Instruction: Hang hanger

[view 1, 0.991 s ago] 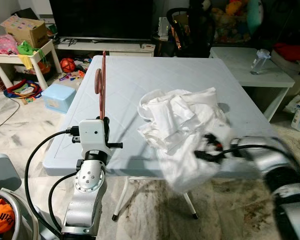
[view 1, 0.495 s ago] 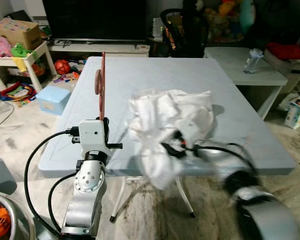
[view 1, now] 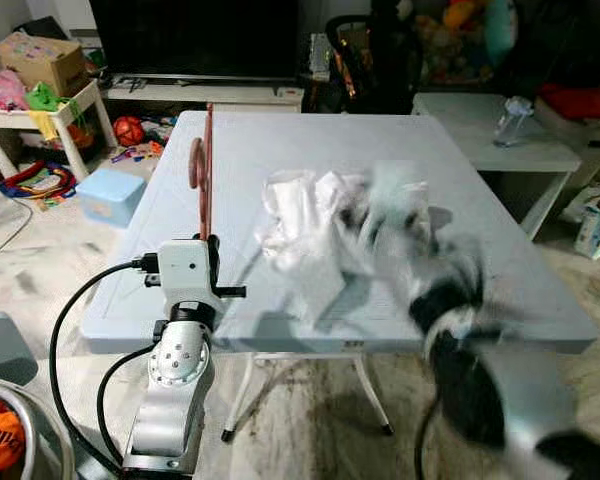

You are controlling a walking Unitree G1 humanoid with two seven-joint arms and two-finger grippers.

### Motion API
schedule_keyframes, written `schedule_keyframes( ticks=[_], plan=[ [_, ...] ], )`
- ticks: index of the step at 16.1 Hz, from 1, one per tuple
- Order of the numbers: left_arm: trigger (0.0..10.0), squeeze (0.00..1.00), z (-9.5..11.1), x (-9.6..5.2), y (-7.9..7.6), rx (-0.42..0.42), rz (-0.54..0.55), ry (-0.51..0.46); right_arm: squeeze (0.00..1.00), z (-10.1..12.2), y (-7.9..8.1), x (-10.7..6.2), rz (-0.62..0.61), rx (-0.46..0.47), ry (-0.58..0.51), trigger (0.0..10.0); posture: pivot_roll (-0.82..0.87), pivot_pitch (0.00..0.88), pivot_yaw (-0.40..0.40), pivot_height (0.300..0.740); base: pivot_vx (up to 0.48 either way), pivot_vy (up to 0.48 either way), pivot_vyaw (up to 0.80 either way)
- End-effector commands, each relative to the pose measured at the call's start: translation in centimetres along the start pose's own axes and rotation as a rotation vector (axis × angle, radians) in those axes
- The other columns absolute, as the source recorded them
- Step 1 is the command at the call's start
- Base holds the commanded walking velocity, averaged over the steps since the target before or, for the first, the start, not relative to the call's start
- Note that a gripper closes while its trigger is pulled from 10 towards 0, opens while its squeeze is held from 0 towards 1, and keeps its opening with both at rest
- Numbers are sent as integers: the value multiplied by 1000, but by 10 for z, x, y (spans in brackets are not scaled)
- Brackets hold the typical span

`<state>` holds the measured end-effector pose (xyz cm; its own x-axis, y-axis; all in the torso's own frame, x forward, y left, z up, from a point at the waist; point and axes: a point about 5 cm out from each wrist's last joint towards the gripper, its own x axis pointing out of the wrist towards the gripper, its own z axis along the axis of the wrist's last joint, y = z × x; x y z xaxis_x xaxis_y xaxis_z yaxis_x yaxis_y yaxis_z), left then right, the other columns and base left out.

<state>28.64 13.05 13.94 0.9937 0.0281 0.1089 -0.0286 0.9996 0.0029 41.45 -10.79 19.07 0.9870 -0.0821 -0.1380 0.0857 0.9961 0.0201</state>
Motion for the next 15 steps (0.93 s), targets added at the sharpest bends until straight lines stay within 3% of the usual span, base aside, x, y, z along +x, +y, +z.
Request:
schedule_keyframes(
  ticks=[1,3,5,6,7,8,10,11,12,14,15],
  plan=[
    [10000,0,-2,-2,2,11,9,15,1000,11,-9,2,-61,59,-26,10000,150,0,-85,740,0,0,0],
    [10000,0,-2,-2,3,12,11,14,1000,59,-21,5,-109,171,-157,10000,147,0,-84,740,0,0,0],
    [10000,0,-2,-2,2,11,11,13,1000,71,-24,5,-116,182,-189,10000,146,0,-85,740,0,0,0],
    [10000,0,-1,-1,2,10,10,11,1000,81,-23,5,-51,204,-221,10000,145,0,-87,740,0,0,0],
    [10000,0,-1,-1,1,6,13,8,447,87,-18,4,127,139,-254,10000,143,0,-91,740,0,0,0],
    [10000,0,-1,-2,2,5,15,10,443,82,-16,4,206,83,-249,10000,142,0,-89,740,0,0,0],
    [10000,0,-2,-4,2,3,15,15,0,47,-19,3,395,-151,-154,10000,136,0,-85,740,0,0,0],
    [10000,0,-2,-4,2,0,13,16,0,26,-31,1,493,-210,-78,10000,132,1,-82,740,0,0,0],
    [10000,0,-2,-4,2,-3,11,16,0,14,-41,-1,542,-207,-26,10000,131,0,-79,740,0,0,0],
    [10000,0,-2,-3,4,-5,7,18,0,2,-66,-5,590,-227,10,10000,125,2,-67,740,0,0,0],
    [10000,0,-2,-3,7,2,3,20,0,-10,-91,-14,704,-266,55,10000,126,2,-60,740,0,0,0]
  ],
)
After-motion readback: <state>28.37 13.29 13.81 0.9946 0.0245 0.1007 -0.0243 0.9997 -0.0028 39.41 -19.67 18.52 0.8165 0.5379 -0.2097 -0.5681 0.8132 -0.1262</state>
